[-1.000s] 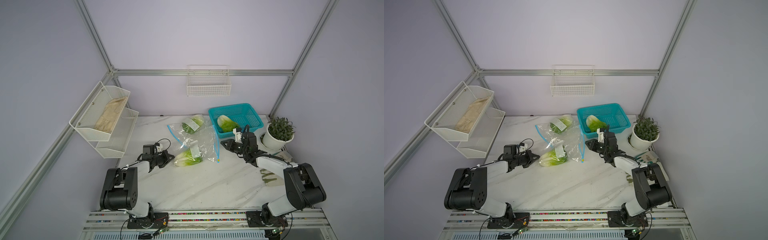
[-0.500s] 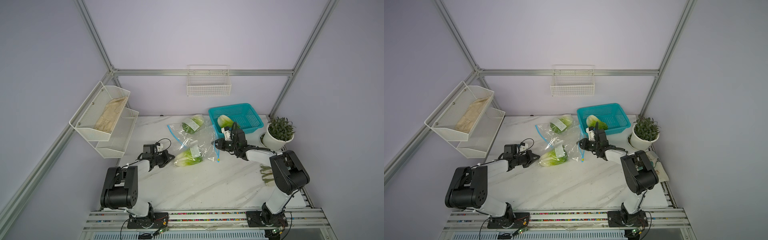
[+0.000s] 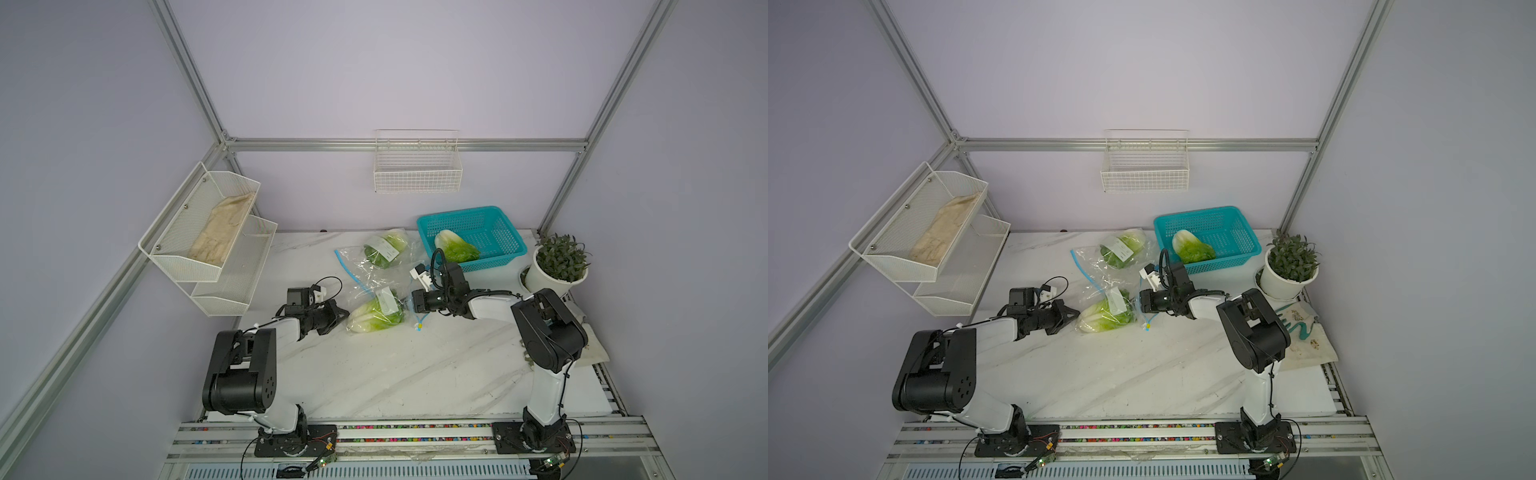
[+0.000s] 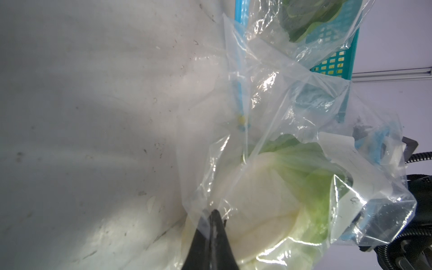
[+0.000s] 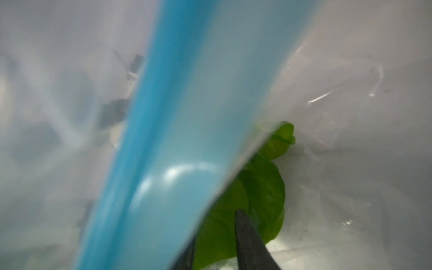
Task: Open the zip-top bag and take out the chinese cabbages
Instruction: Pick up the Chinese cabbage from the zipper food storage bag.
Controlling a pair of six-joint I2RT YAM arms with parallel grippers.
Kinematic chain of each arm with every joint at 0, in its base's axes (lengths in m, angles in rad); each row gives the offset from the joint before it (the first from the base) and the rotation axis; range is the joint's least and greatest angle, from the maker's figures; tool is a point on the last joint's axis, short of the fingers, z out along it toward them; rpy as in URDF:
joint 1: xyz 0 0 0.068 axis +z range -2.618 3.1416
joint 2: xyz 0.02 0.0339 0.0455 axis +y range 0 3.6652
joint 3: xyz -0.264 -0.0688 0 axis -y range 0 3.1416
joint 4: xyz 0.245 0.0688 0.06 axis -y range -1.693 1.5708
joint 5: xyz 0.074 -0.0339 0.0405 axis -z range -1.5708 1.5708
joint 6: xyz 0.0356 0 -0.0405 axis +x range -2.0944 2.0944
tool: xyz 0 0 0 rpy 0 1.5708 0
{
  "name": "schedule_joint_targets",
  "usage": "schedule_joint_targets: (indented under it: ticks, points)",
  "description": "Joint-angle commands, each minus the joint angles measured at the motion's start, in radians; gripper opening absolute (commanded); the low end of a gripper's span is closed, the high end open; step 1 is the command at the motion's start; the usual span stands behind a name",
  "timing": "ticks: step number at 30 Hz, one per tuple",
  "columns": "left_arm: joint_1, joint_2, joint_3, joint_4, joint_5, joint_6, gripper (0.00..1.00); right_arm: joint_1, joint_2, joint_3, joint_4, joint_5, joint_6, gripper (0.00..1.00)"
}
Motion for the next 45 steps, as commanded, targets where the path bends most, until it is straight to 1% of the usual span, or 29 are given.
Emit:
schedule_joint_targets:
  ticks: [1, 2, 5, 8, 10, 13, 19, 23, 27, 29, 32, 34, 38, 39, 42, 43, 45]
  points:
    - [0.004, 0.012, 0.045, -0.002, 0.023, 0.035, 0.0, 0.007, 0.016, -0.002, 0.111, -0.069, 0.027, 0.38]
    - [0.003, 0.015, 0.045, -0.002, 0.023, 0.036, 0.0, 0.007, 0.023, 0.001, 0.124, -0.077, 0.039, 0.41]
    - [0.002, 0.016, 0.045, -0.005, 0.023, 0.038, 0.0, 0.007, 0.016, -0.012, 0.164, -0.077, 0.071, 0.44]
    - [0.003, 0.015, 0.045, -0.008, 0.025, 0.042, 0.0, 0.007, -0.017, -0.039, 0.182, -0.01, 0.092, 0.45]
    - [0.003, 0.015, 0.045, -0.011, 0.026, 0.043, 0.0, 0.007, -0.038, -0.057, 0.2, 0.033, 0.111, 0.48]
    - [0.002, 0.015, 0.043, -0.01, 0.027, 0.044, 0.0, 0.007, -0.048, -0.094, 0.313, 0.051, 0.191, 0.51]
    - [0.003, 0.018, 0.042, -0.01, 0.031, 0.048, 0.0, 0.007, -0.063, -0.118, 0.372, 0.114, 0.237, 0.54]
    - [0.001, 0.021, 0.043, -0.01, 0.033, 0.048, 0.0, 0.015, -0.047, -0.087, 0.337, 0.05, 0.227, 0.54]
    - [-0.001, 0.025, 0.045, -0.01, 0.035, 0.048, 0.0, 0.04, -0.025, -0.039, 0.214, 0.0, 0.155, 0.56]
    - [-0.002, 0.025, 0.045, -0.008, 0.035, 0.048, 0.0, 0.05, -0.004, -0.016, 0.136, -0.029, 0.112, 0.58]
    - [-0.003, 0.024, 0.045, -0.008, 0.037, 0.047, 0.0, 0.059, 0.013, -0.005, 0.095, -0.036, 0.105, 0.59]
    - [-0.004, 0.022, 0.045, -0.008, 0.037, 0.047, 0.0, 0.063, 0.033, 0.025, 0.027, -0.036, 0.094, 0.56]
    - [-0.008, 0.022, 0.047, -0.008, 0.037, 0.046, 0.0, 0.095, 0.1, 0.135, -0.159, -0.041, 0.035, 0.52]
    - [-0.008, 0.022, 0.048, -0.008, 0.038, 0.046, 0.0, 0.104, 0.115, 0.15, -0.172, -0.046, 0.035, 0.52]
    - [-0.013, 0.017, 0.045, -0.007, 0.041, 0.045, 0.0, 0.127, 0.15, 0.18, -0.163, -0.044, 0.053, 0.44]
    - [-0.013, 0.012, 0.041, -0.003, 0.037, 0.046, 0.0, 0.128, 0.157, 0.184, -0.157, -0.039, 0.061, 0.38]
    - [-0.013, 0.007, 0.033, 0.005, 0.03, 0.043, 0.0, 0.125, 0.147, 0.172, -0.16, -0.012, 0.065, 0.19]
